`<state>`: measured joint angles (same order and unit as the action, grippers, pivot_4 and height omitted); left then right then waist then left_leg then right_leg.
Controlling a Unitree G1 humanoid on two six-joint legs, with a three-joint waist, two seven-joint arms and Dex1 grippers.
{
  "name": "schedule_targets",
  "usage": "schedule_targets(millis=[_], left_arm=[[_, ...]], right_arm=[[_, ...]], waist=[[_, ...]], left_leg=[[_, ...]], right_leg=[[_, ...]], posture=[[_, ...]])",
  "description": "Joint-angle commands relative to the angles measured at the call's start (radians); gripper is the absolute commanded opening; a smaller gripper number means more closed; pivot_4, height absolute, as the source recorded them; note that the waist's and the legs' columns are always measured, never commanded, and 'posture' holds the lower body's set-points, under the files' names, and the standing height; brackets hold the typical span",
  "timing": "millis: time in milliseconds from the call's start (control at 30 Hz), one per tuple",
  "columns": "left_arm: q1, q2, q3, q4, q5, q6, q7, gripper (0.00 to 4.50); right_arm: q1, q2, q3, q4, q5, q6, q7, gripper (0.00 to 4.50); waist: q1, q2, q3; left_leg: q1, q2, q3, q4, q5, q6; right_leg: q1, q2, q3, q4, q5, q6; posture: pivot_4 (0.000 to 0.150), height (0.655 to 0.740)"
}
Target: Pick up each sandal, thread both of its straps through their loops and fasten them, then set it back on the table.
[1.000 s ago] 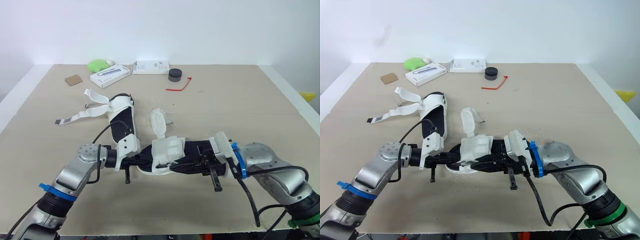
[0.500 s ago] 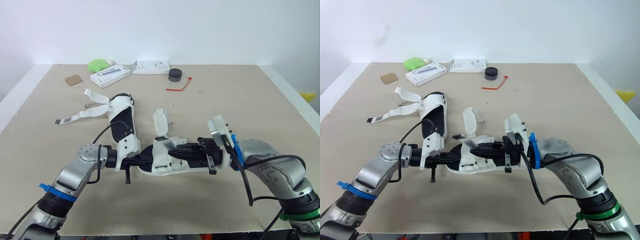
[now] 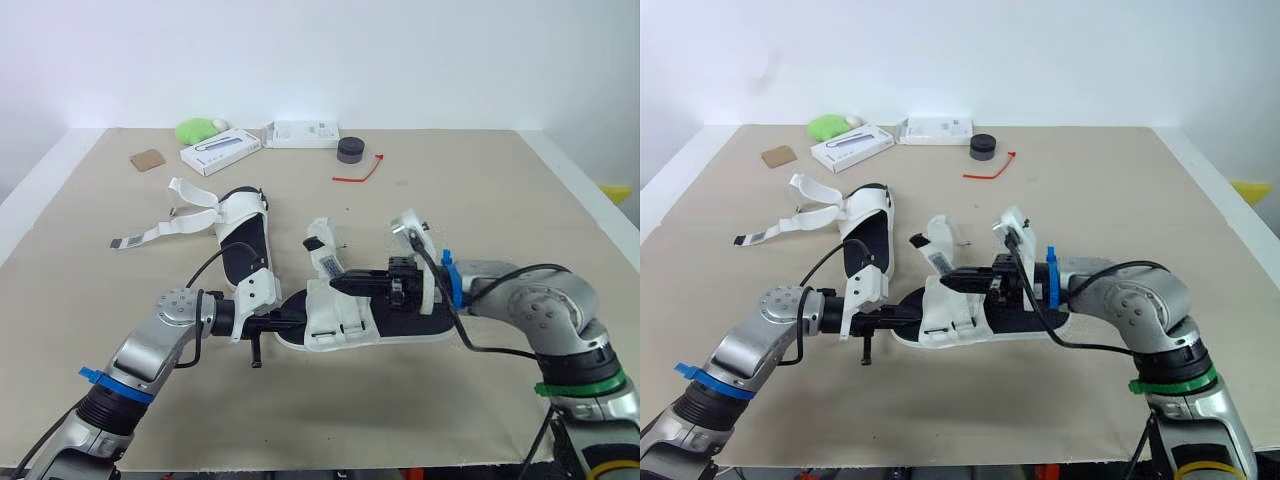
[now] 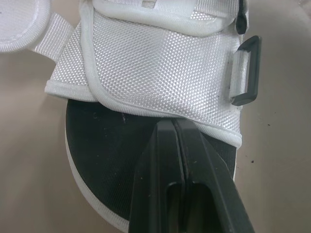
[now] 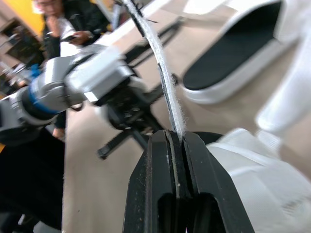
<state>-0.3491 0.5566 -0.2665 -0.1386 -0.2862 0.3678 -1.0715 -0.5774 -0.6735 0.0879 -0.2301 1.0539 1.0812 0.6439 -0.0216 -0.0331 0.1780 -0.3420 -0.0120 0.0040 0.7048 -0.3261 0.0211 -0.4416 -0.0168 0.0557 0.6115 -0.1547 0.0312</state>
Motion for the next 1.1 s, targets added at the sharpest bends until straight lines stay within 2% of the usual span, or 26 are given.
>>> schedule_targets(millis=[33, 667, 733, 767, 800, 900, 933, 1033, 1100], left_arm=[[0.018, 0.004, -0.006, 0.003, 0.014, 0.013, 0.012, 0.00], [0.010, 0.006, -0.007, 0.005, 0.010, 0.017, 0.010, 0.00], [0.010, 0.006, -0.008, 0.004, 0.010, 0.018, 0.010, 0.00], [0.011, 0.007, -0.007, 0.004, 0.010, 0.018, 0.010, 0.00], [0.012, 0.007, -0.007, 0.004, 0.010, 0.018, 0.010, 0.00], [0.013, 0.008, -0.008, 0.003, 0.010, 0.019, 0.010, 0.00], [0.013, 0.008, -0.008, 0.002, 0.009, 0.019, 0.010, 0.00], [0.015, 0.010, -0.008, -0.001, 0.009, 0.020, 0.009, 0.00], [0.014, 0.010, -0.010, -0.001, 0.008, 0.021, 0.007, 0.00]], right_arm=[[-0.024, 0.010, -0.053, 0.016, -0.003, 0.040, -0.028, 0.07], [-0.006, 0.108, -0.177, 0.089, 0.003, 0.240, -0.194, 0.07], [-0.004, 0.110, -0.183, 0.084, 0.000, 0.248, -0.190, 0.83], [-0.001, 0.110, -0.182, 0.078, -0.003, 0.243, -0.183, 0.92], [0.003, 0.106, -0.179, 0.068, -0.011, 0.231, -0.172, 1.55], [0.017, 0.073, -0.145, 0.018, -0.064, 0.147, -0.100, 2.55], [0.021, 0.062, -0.135, 0.003, -0.081, 0.120, -0.078, 3.15], [0.027, 0.030, -0.108, -0.018, -0.139, 0.040, -0.012, 4.46], [0.026, -0.005, -0.075, -0.029, -0.210, -0.051, 0.055, 4.46]], waist=[[0.000, 0.000, 0.000], [-0.002, 0.000, 0.000], [-0.002, 0.000, 0.000], [-0.002, 0.000, 0.000], [-0.002, 0.000, 0.000], [-0.002, 0.000, 0.000], [-0.002, 0.000, 0.000], [-0.002, 0.000, 0.000], [-0.003, 0.000, 0.000]], left_leg=[[0.000, 0.000, 0.000, 0.000, 0.000, 0.000], [0.000, 0.000, 0.000, 0.000, 0.000, 0.000], [0.000, 0.000, 0.000, 0.000, 0.000, 0.000], [0.000, 0.000, 0.000, 0.000, 0.000, 0.000], [0.000, 0.000, 0.000, 0.000, 0.000, 0.000], [0.000, 0.000, 0.000, 0.000, 0.000, 0.000], [0.000, 0.000, -0.001, 0.000, 0.000, 0.000], [0.000, 0.000, 0.000, 0.000, 0.000, 0.000], [-0.001, 0.000, 0.000, 0.000, 0.000, 0.000]], right_leg=[[0.000, 0.000, 0.000, 0.000, 0.000, 0.000], [0.000, 0.000, 0.000, 0.000, 0.000, 0.000], [0.000, 0.000, 0.000, 0.000, 0.000, 0.000], [0.000, 0.000, 0.000, 0.000, 0.000, 0.000], [0.000, 0.000, 0.000, 0.000, 0.000, 0.000], [0.000, 0.000, 0.000, -0.001, 0.000, 0.001], [0.000, 0.000, 0.000, -0.001, 0.000, 0.001], [0.000, 0.000, 0.000, -0.001, 0.000, 0.001], [0.000, 0.000, 0.000, -0.001, 0.000, 0.001]], posture=[[0.150, 0.7400], [0.150, 0.7400], [0.150, 0.7400], [0.150, 0.7400], [0.150, 0.7400], [0.150, 0.7400], [0.150, 0.7400], [0.150, 0.7400], [0.150, 0.7400]])
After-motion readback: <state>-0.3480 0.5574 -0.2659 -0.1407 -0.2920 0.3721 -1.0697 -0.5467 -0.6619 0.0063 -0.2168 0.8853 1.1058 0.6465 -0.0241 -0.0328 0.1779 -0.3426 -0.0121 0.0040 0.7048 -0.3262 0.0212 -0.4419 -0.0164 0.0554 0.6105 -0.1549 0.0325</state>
